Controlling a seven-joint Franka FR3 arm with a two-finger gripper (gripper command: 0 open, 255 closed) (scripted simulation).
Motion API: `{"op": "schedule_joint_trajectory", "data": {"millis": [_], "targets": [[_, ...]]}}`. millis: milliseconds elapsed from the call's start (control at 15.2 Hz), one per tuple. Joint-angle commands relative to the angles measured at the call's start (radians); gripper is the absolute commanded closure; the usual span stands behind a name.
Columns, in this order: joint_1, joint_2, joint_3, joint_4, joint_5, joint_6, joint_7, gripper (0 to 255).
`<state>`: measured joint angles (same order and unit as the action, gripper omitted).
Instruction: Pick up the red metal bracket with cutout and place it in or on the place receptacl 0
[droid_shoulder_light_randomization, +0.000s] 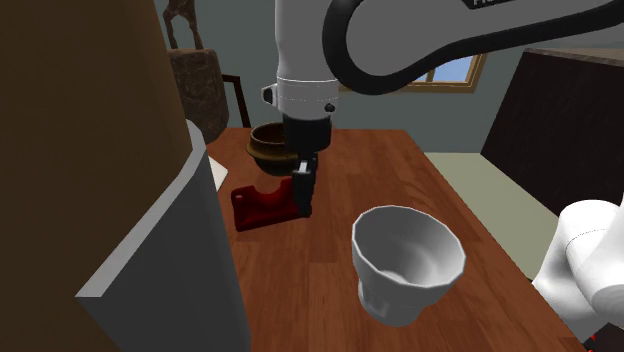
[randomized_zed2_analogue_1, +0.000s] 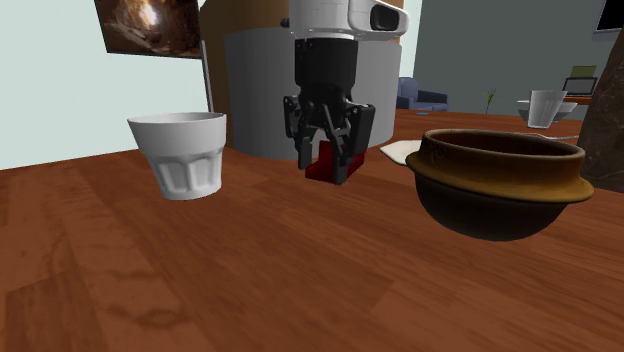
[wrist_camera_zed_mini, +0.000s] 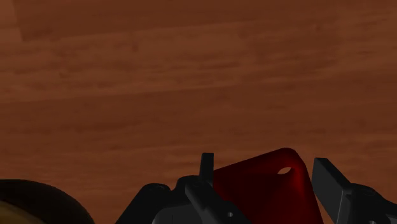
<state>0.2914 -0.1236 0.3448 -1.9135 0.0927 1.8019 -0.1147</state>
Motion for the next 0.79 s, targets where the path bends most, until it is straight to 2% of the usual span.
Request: {"op": "schedule_joint_trajectory", "data": {"millis": [0, 726], "targets": [[0.0, -0.002, -0.001, 0.025, 0.0, -0.028, 0.001, 255], [-0.002, 0.015, -0.002, 0.192, -0.007, -0.177, 0.013, 255]]}}
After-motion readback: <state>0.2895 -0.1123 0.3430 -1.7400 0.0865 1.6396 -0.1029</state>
